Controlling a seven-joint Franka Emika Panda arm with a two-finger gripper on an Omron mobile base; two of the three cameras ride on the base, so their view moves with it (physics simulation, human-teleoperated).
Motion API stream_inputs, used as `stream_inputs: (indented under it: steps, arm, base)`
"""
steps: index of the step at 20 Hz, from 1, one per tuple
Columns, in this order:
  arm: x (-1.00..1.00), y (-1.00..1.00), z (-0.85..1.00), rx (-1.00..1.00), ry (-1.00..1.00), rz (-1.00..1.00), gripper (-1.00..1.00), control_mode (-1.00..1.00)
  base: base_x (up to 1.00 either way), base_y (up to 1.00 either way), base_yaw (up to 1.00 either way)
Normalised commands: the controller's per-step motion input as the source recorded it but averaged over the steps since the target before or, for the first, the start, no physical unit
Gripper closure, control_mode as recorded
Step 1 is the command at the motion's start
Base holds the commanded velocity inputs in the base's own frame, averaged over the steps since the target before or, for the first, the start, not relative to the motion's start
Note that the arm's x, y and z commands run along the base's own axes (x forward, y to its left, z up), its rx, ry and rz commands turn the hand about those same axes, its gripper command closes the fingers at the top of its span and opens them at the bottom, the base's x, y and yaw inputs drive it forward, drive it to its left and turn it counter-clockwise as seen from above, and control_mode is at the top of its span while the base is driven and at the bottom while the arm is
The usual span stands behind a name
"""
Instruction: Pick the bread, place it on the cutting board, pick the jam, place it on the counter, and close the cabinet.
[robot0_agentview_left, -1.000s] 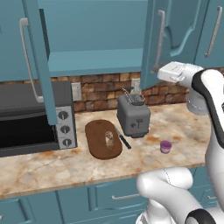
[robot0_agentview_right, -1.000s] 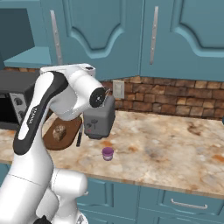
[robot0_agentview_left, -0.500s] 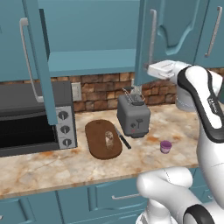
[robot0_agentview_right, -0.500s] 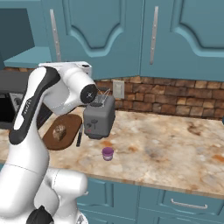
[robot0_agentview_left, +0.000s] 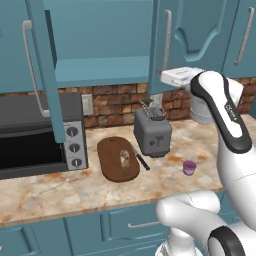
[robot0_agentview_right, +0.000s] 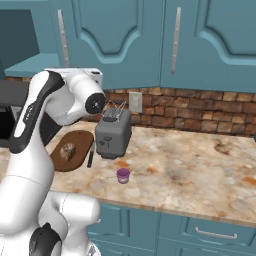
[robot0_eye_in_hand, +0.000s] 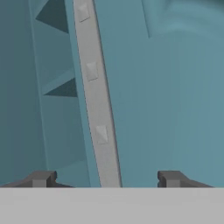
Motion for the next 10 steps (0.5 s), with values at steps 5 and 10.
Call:
stream_inputs:
  steps: [5,10]
  arm:
    - [0.23,0.06,0.00,0.00,0.00,-0.02,-1.00,-1.00]
    - [0.20,0.00,0.00,0.00,0.00,0.00,-1.00,-1.00]
  base:
    - [0.00,0.00,0.00]
    - [0.00,0.00,0.00]
